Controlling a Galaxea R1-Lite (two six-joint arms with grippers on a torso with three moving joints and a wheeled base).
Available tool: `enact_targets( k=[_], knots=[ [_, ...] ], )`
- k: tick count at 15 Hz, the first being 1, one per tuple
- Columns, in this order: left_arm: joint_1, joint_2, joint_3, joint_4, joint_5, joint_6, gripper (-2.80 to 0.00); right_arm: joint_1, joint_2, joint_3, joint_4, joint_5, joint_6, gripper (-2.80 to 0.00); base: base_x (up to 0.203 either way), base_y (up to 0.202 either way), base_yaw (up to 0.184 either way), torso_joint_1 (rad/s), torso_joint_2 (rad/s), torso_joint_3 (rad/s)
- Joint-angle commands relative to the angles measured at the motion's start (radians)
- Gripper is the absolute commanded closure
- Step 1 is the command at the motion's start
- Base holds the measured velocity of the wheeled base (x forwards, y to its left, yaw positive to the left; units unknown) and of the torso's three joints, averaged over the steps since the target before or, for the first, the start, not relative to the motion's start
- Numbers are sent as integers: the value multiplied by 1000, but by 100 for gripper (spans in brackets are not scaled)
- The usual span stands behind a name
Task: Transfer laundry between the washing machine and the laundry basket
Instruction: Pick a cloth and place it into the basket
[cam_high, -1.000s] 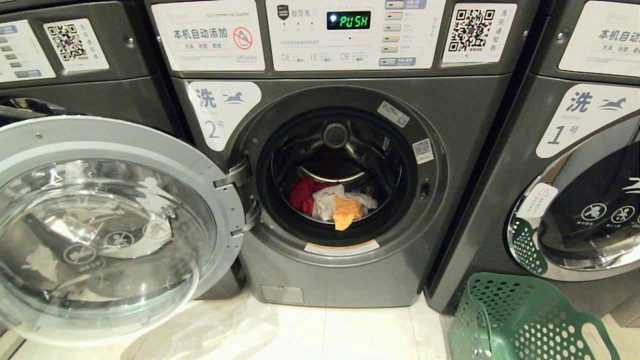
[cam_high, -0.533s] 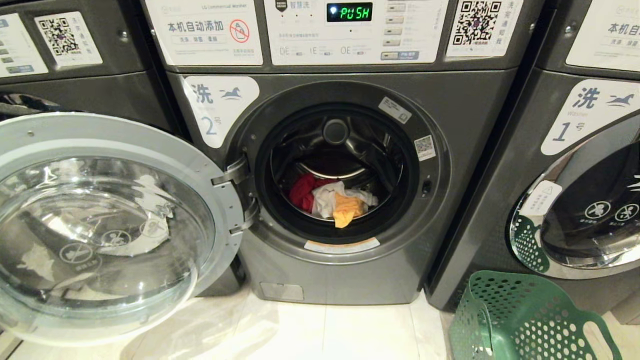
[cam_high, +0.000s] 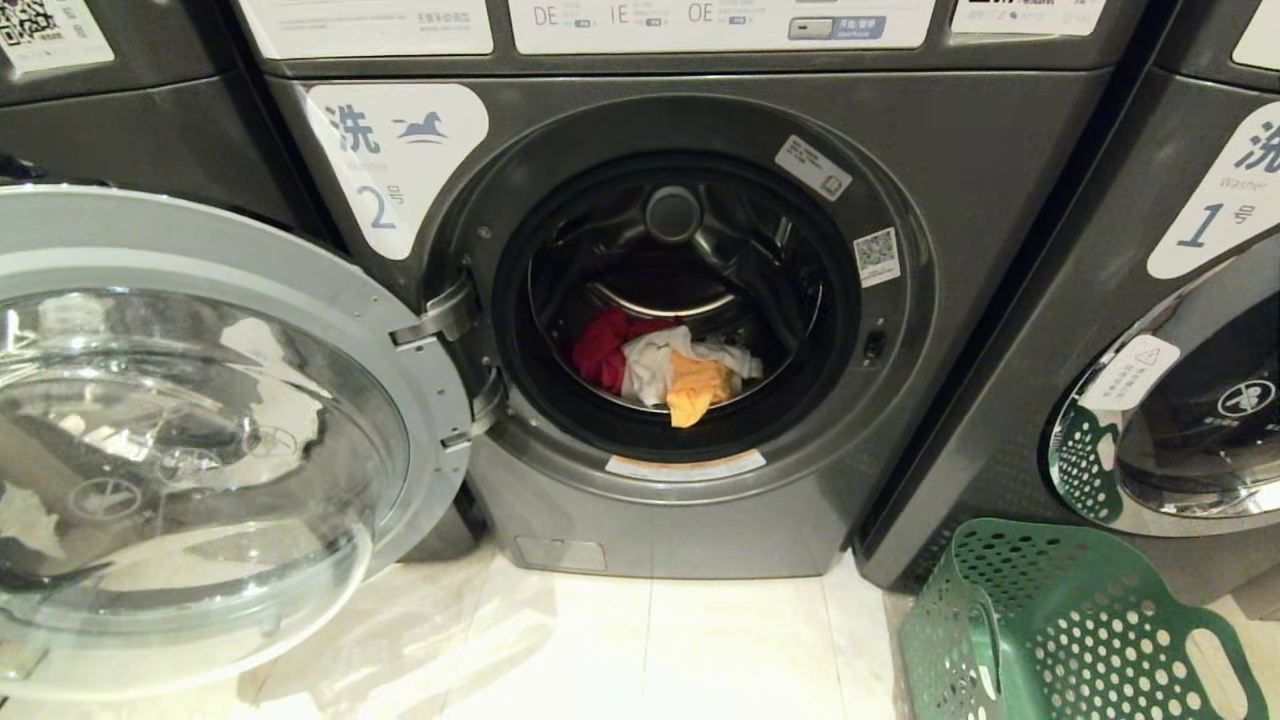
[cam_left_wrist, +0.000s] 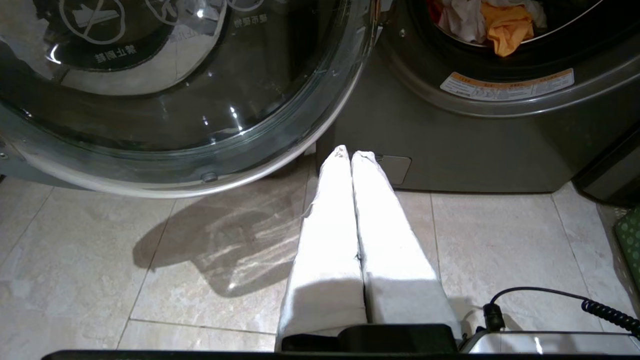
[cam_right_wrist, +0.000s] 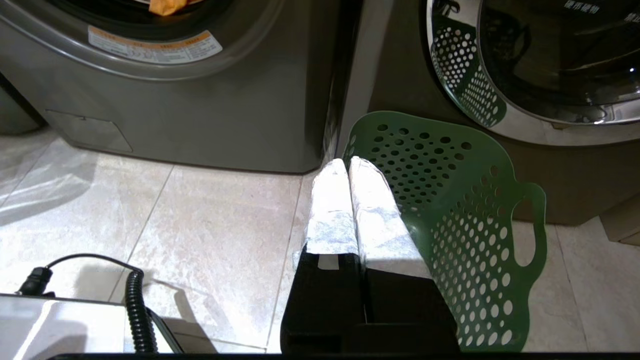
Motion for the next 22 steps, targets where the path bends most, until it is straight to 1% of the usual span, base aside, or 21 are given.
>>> enact_targets(
  k=[1,13,22],
  knots=[
    [1,-1,0,0,0,0,0,0,1,0,0,0,-1,0,0,0,0,7,7,-198],
    [1,-1,0,0,0,0,0,0,1,0,0,0,-1,0,0,0,0,4,4,-190],
    [1,-1,0,0,0,0,0,0,1,0,0,0,-1,0,0,0,0,1,0,-12]
  ],
)
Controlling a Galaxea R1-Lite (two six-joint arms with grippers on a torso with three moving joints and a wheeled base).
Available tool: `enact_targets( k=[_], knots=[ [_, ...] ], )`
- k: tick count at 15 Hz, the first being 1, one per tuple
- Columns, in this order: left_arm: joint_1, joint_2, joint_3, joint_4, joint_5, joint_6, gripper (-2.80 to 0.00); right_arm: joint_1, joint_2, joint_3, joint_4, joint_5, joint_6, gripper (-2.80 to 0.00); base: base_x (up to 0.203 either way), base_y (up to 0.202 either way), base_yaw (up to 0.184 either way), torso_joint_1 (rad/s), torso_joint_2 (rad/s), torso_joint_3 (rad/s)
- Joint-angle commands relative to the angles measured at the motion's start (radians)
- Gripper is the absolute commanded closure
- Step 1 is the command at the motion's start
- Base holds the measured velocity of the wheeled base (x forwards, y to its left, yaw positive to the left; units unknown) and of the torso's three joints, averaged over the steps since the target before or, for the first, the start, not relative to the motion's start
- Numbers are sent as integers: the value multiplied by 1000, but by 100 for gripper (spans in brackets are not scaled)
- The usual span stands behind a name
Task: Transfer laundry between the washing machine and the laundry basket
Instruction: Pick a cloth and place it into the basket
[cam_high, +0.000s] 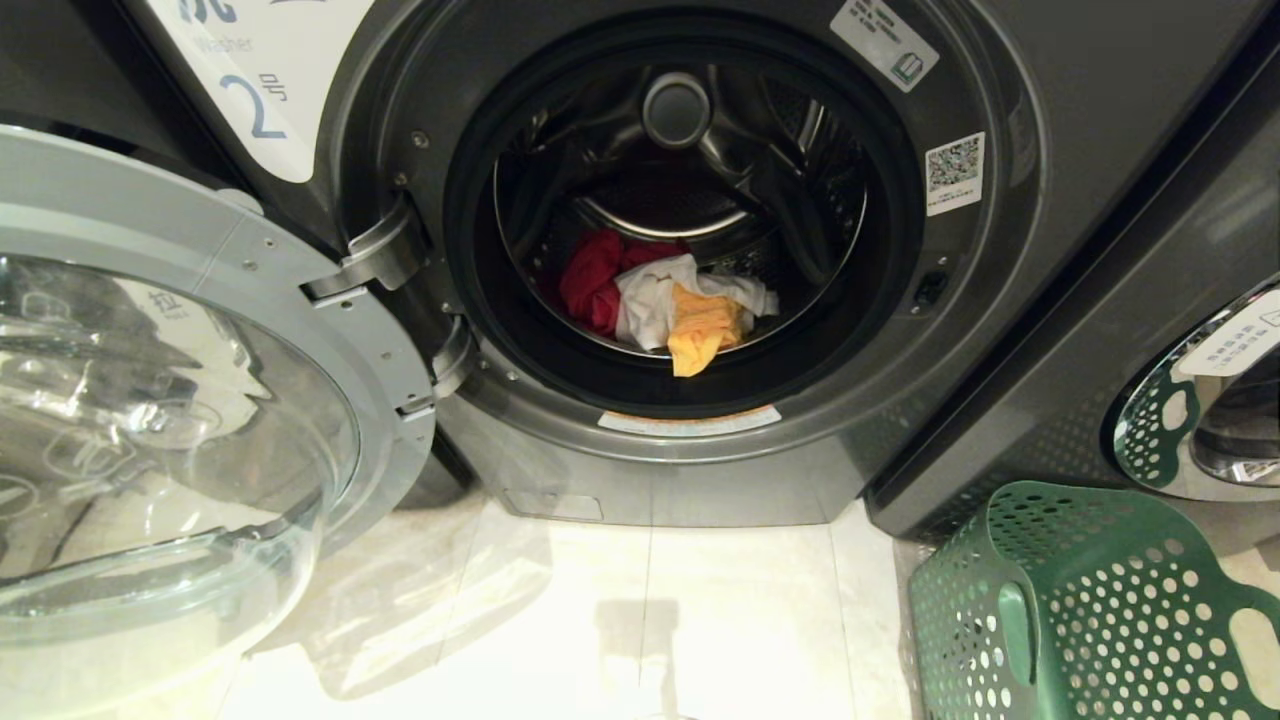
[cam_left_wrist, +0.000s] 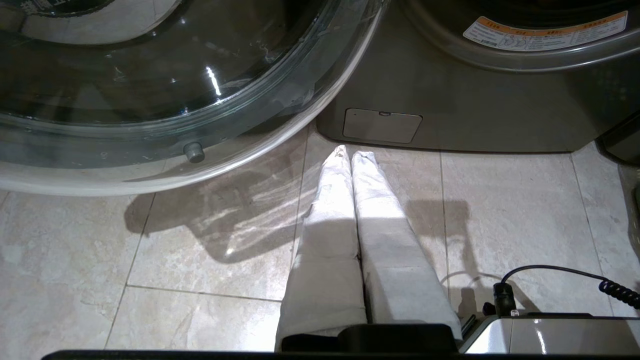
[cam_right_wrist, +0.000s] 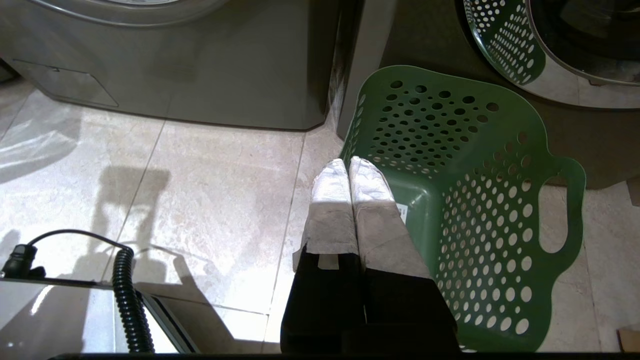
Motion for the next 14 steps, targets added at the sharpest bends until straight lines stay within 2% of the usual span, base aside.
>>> enact_targets(
  k=[1,5,7,8,9,11,13,14],
  knots=[
    [0,-1,0,0,0,0,0,0,0,0,0,1,-1,0,0,0,0,0,0,0],
    [0,-1,0,0,0,0,0,0,0,1,-1,32,-43,0,0,0,0,0,0,0],
    [0,-1,0,0,0,0,0,0,0,-3,-6,34,-19,0,0,0,0,0,0,0],
    [0,-1,0,0,0,0,0,0,5,-49,-7,37,-18,0,0,0,0,0,0,0],
    [0,-1,0,0,0,0,0,0,24,-135,3,39,-17,0,0,0,0,0,0,0],
    [0,-1,0,0,0,0,0,10,144,-393,46,49,-16,0,0,0,0,0,0,0],
    [0,-1,0,0,0,0,0,35,379,-597,124,83,-15,0,0,0,0,0,0,0],
    [0,-1,0,0,0,0,0,46,489,-696,178,127,-17,0,0,0,0,0,0,0]
  ],
)
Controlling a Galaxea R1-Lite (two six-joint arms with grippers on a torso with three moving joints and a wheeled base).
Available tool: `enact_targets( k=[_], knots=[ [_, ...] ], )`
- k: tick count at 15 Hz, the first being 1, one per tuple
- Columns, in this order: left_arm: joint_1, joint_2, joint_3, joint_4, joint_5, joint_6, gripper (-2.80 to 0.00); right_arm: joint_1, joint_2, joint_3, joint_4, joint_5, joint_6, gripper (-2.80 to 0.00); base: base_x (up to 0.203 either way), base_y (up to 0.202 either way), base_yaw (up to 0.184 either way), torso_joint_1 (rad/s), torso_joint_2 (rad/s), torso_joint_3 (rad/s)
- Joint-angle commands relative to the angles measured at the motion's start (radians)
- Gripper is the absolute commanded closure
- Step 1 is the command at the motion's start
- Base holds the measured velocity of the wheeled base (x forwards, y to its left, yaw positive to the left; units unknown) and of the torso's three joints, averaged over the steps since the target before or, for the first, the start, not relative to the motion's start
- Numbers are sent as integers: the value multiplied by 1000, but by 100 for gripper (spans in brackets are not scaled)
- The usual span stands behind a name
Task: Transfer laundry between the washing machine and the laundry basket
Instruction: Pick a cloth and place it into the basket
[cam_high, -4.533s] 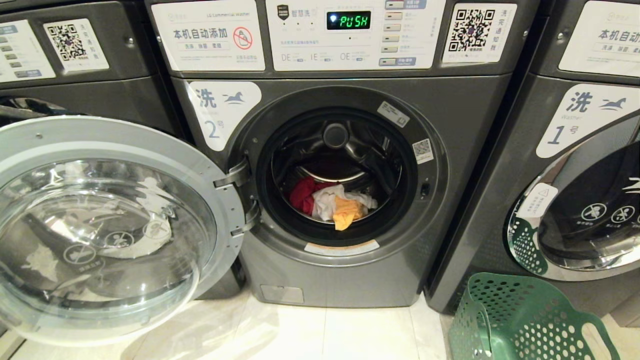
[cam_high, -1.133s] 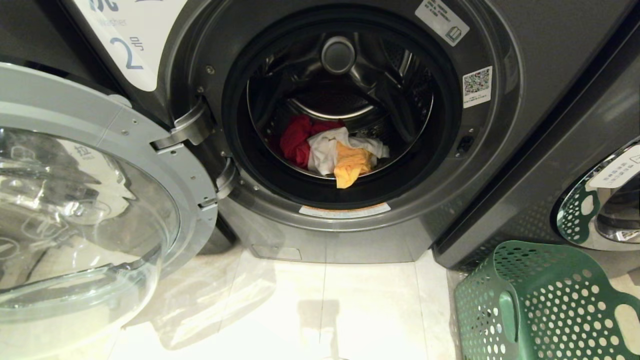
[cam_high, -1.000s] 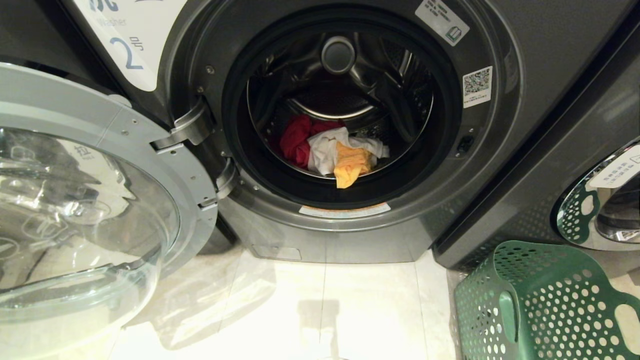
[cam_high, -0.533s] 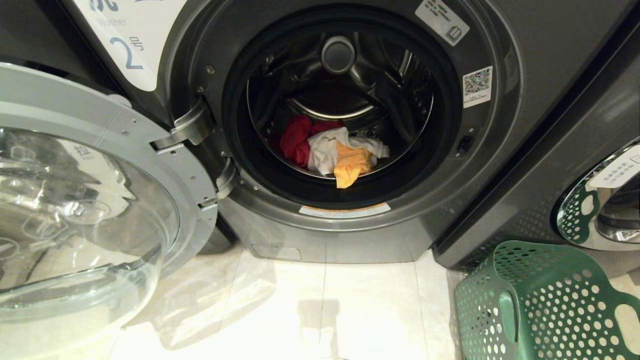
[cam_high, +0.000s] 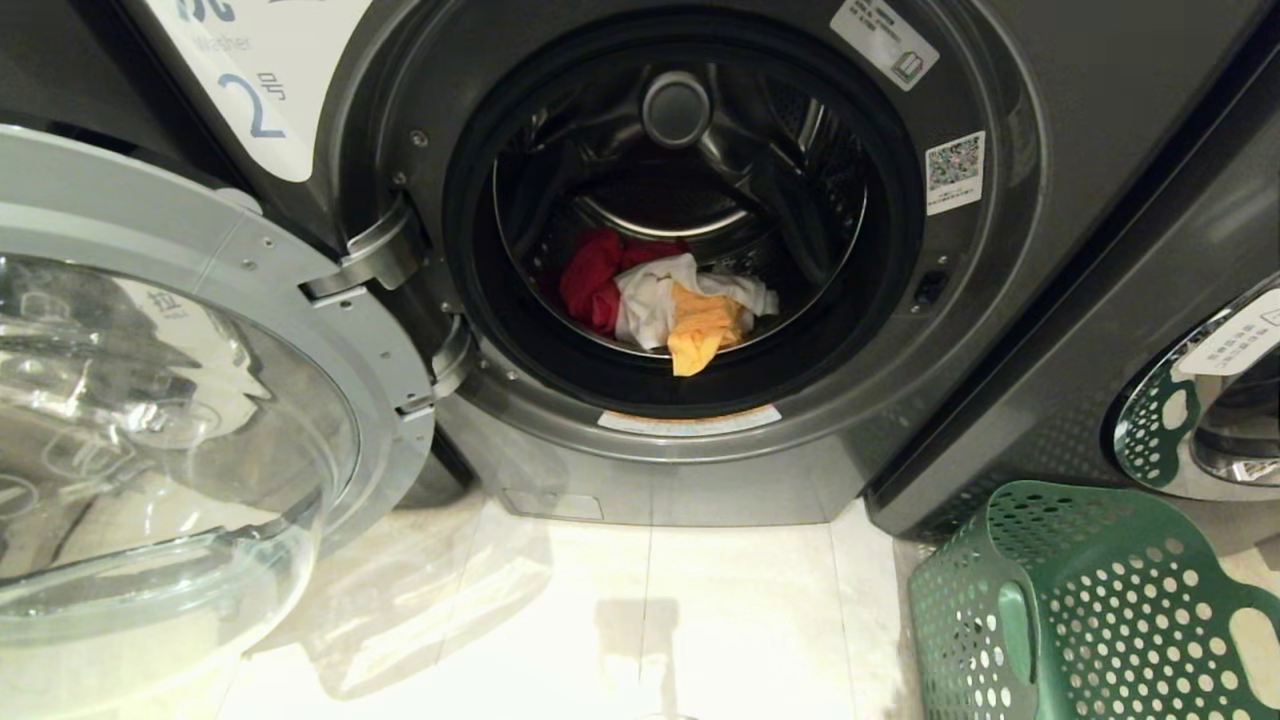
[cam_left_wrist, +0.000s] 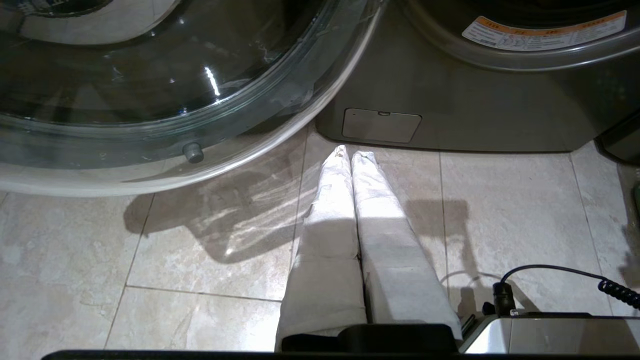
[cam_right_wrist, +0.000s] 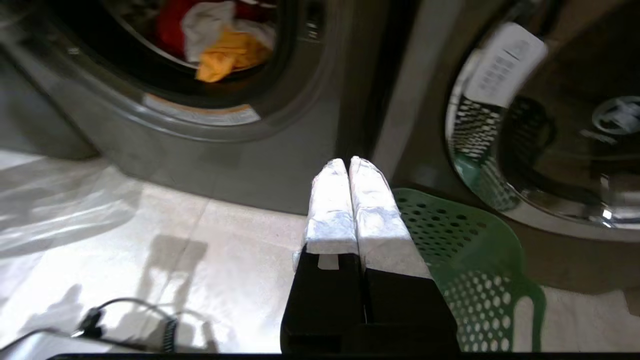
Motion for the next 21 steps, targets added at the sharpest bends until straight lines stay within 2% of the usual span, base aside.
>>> enact_targets(
  k=[1,2,3,4,6,7,11,12,15,16,19,21],
  knots=[
    [0,-1,0,0,0,0,0,27,325,-236,128,116,-10,0,0,0,0,0,0,0],
    [0,-1,0,0,0,0,0,38,405,-289,228,240,-38,0,0,0,0,0,0,0],
    [0,-1,0,0,0,0,0,46,473,-311,299,328,-77,0,0,0,0,0,0,0],
    [0,-1,0,0,0,0,0,55,562,-317,340,378,-123,0,0,0,0,0,0,0],
    [0,-1,0,0,0,0,0,92,749,-326,361,426,-207,0,0,0,0,0,0,0],
    [-1,-1,0,0,0,0,0,145,833,-329,335,439,-231,0,0,0,0,0,0,0],
    [0,-1,0,0,0,0,0,371,1093,-326,44,455,-271,0,0,0,0,0,0,0],
    [-1,-1,0,0,0,0,0,408,1136,-333,-1,455,-273,-280,0,0,0,0,0,0],
    [0,-1,0,0,0,0,0,438,1299,-388,-104,435,-247,-280,0,0,0,0,0,0],
    [0,-1,0,0,0,0,0,454,1351,-415,-144,399,-239,-280,0,0,0,0,0,0],
    [0,-1,0,0,0,0,0,539,1478,-480,-303,214,-174,-280,0,0,0,0,0,0],
    [-1,-1,0,0,0,0,0,581,1559,-583,-343,37,-70,-280,0,0,0,0,0,0]
  ],
)
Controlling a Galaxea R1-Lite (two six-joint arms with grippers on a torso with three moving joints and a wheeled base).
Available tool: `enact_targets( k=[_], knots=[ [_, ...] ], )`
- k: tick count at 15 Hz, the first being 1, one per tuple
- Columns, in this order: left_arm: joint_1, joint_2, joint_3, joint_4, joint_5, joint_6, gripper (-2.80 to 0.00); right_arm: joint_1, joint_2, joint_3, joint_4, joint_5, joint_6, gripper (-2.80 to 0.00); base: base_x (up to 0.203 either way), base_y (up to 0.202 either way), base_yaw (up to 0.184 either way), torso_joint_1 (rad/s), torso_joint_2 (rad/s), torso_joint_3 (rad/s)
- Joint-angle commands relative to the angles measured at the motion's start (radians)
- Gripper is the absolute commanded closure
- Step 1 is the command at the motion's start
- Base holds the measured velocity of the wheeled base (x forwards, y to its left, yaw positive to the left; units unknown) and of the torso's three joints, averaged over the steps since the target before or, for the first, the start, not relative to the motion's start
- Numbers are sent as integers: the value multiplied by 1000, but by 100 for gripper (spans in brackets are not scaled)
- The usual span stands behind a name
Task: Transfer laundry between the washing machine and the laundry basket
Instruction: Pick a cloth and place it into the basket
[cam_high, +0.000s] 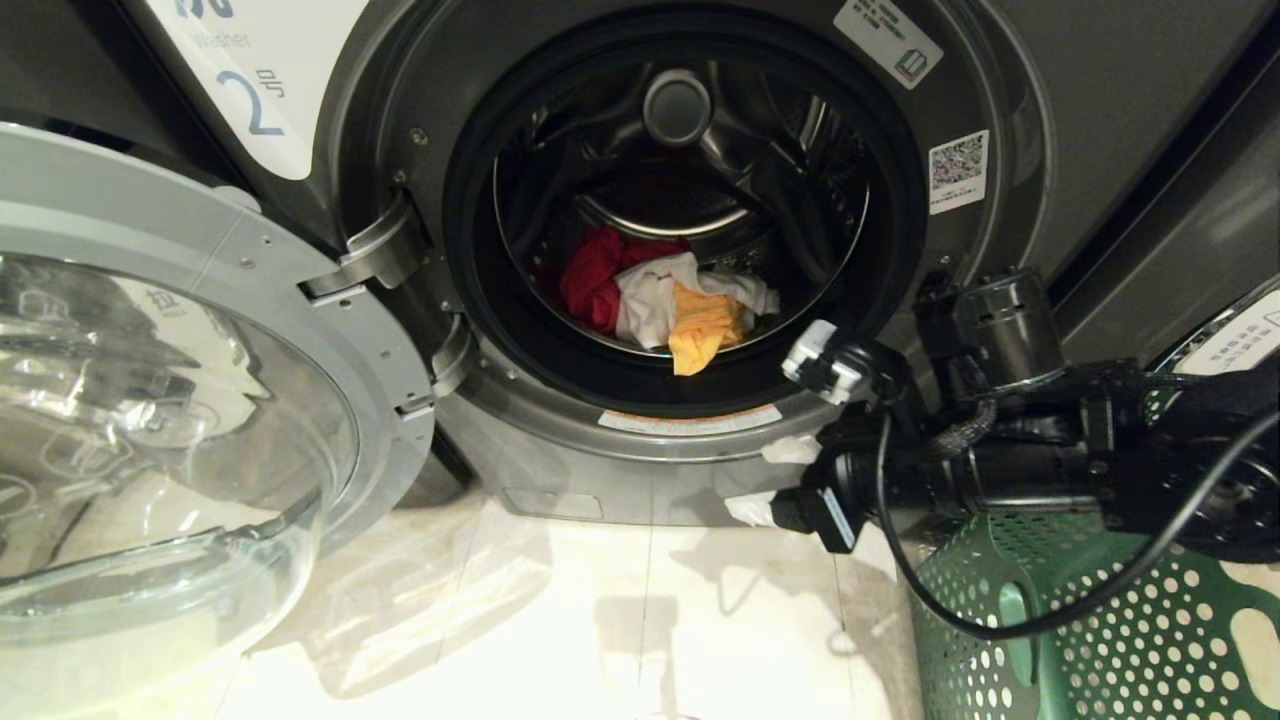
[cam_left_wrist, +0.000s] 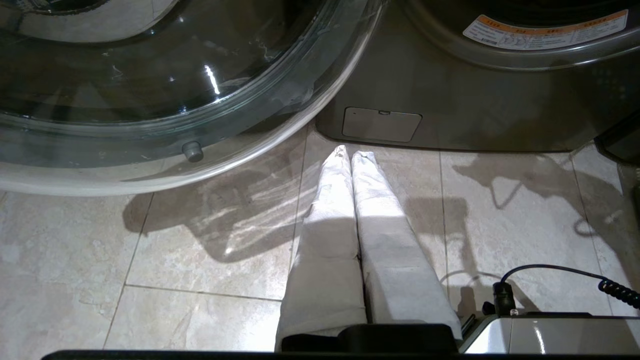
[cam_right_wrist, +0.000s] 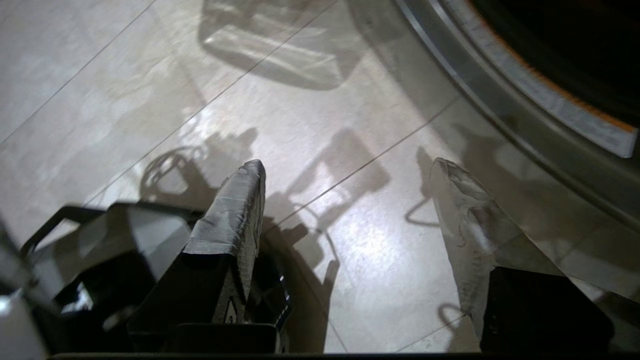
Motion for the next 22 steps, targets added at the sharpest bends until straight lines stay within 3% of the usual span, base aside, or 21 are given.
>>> enact_targets(
  k=[1,3,8,14,18,22],
  knots=[
    [0,-1,0,0,0,0,0,52,138,-121,-18,-188,103,-280,0,0,0,0,0,0],
    [0,-1,0,0,0,0,0,84,218,-227,-23,-378,172,-280,0,0,0,0,0,0],
    [0,-1,0,0,0,0,0,80,365,-380,-51,-541,210,-280,0,0,0,0,0,0],
    [0,-1,0,0,0,0,0,56,568,-626,-164,-668,216,-280,0,0,0,0,0,0],
    [0,-1,0,0,0,0,0,1,717,-864,-170,-686,224,-280,0,0,0,0,0,0],
    [0,-1,0,0,0,0,0,-41,777,-872,-243,-689,244,-280,0,0,0,0,0,0]
  ],
)
